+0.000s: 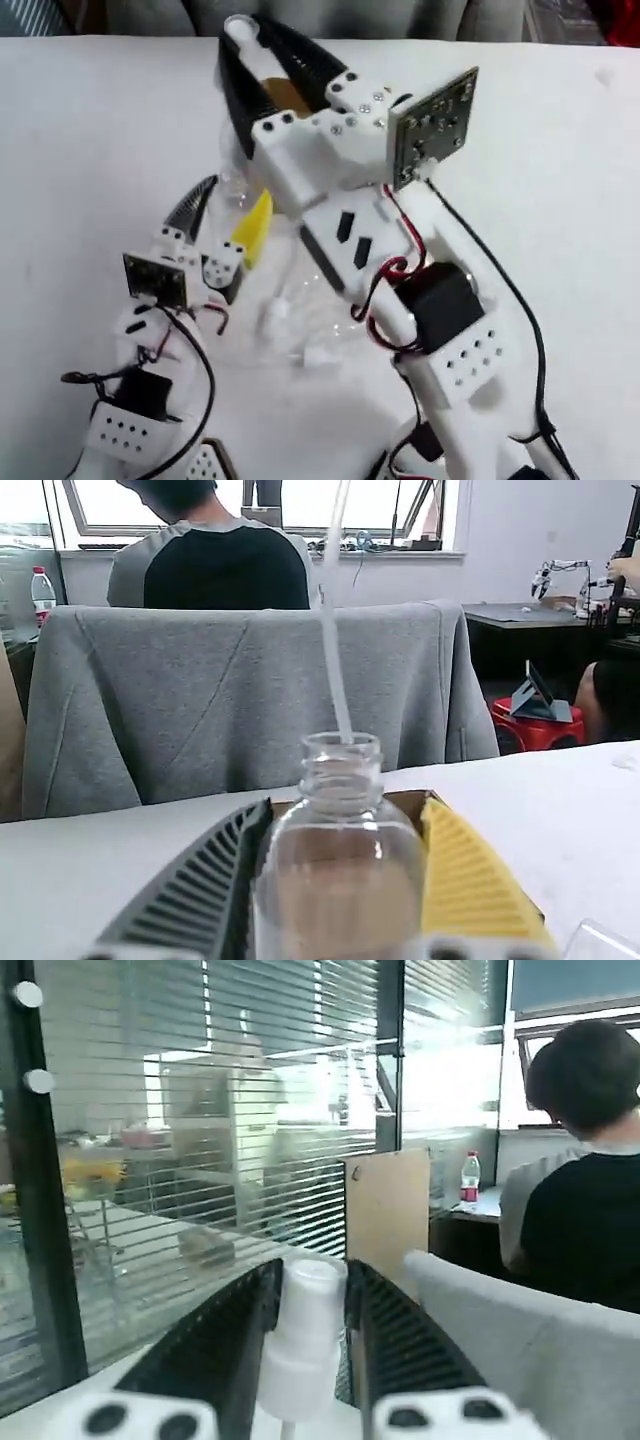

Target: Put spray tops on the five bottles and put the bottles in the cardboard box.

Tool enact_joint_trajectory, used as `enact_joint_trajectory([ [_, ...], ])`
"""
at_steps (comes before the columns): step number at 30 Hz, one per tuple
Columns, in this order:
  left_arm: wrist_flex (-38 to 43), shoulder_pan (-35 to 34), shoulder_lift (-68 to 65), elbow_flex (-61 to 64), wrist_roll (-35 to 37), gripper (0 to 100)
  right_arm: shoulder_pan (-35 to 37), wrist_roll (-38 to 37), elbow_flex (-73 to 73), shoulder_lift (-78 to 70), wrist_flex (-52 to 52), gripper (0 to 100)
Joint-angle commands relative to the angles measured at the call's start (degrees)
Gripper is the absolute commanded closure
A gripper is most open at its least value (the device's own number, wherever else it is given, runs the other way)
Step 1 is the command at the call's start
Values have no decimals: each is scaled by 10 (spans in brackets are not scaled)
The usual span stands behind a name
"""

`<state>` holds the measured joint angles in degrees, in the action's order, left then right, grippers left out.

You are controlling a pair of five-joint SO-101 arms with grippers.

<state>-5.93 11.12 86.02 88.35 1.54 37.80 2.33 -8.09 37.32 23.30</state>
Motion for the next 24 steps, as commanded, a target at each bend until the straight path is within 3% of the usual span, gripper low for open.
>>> enact_joint_trajectory([
  [1,13,1,15,-8,4,976,-15,6,6,-5,-9,983],
  [17,13,1,15,-7,4,976,-10,8,-142,0,-9,983],
  [24,13,1,15,-7,4,976,29,40,-151,22,30,983],
])
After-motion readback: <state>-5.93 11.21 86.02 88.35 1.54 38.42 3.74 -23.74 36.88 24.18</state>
